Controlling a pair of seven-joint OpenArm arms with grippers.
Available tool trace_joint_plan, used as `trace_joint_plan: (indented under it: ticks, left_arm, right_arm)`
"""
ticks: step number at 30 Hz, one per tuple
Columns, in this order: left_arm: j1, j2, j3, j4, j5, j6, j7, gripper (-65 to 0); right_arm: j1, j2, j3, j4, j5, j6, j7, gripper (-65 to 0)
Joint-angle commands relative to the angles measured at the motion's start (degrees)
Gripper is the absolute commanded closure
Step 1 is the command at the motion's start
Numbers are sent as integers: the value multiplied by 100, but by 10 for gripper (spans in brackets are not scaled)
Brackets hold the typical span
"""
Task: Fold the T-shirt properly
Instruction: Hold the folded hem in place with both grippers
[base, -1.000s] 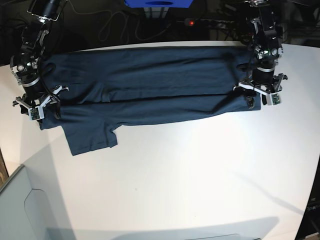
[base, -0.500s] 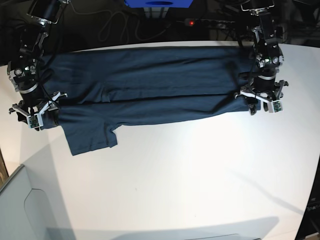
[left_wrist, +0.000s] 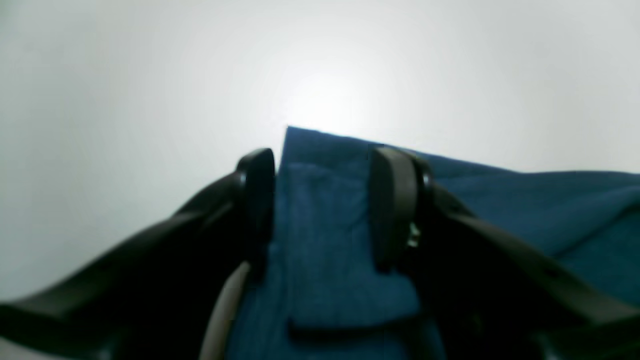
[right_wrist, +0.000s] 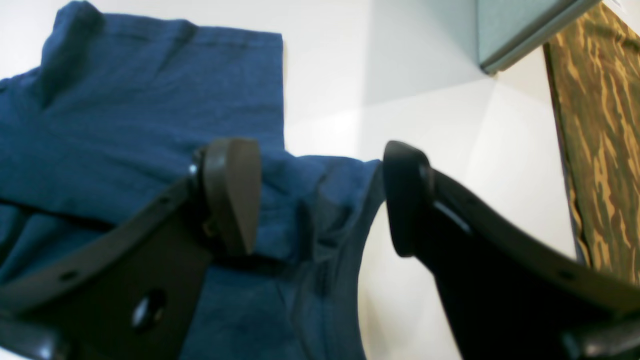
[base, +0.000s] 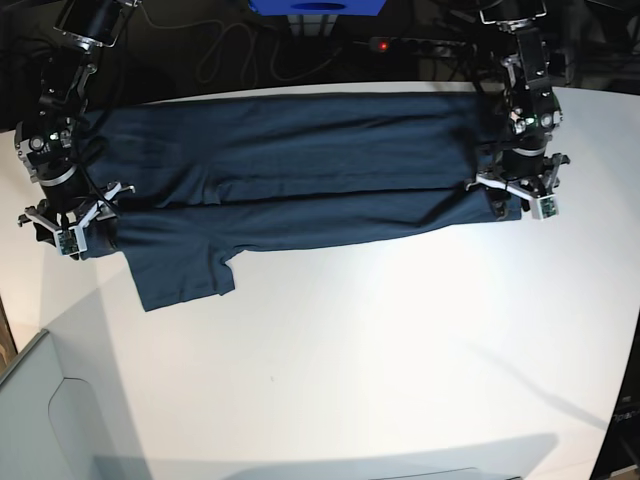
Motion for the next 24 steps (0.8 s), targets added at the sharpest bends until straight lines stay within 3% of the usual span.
trace_joint_plan:
  ticks: [1,24]
  left_arm:
    - [-26,-51,-12,102,-34,-36,-144,-296]
    - [203,-51,-12,612,18,-27,-144,-295]
  right_arm:
    - [68,82,22,90,60,23,142,-370]
    - [68,82,22,90,60,23,142,-370]
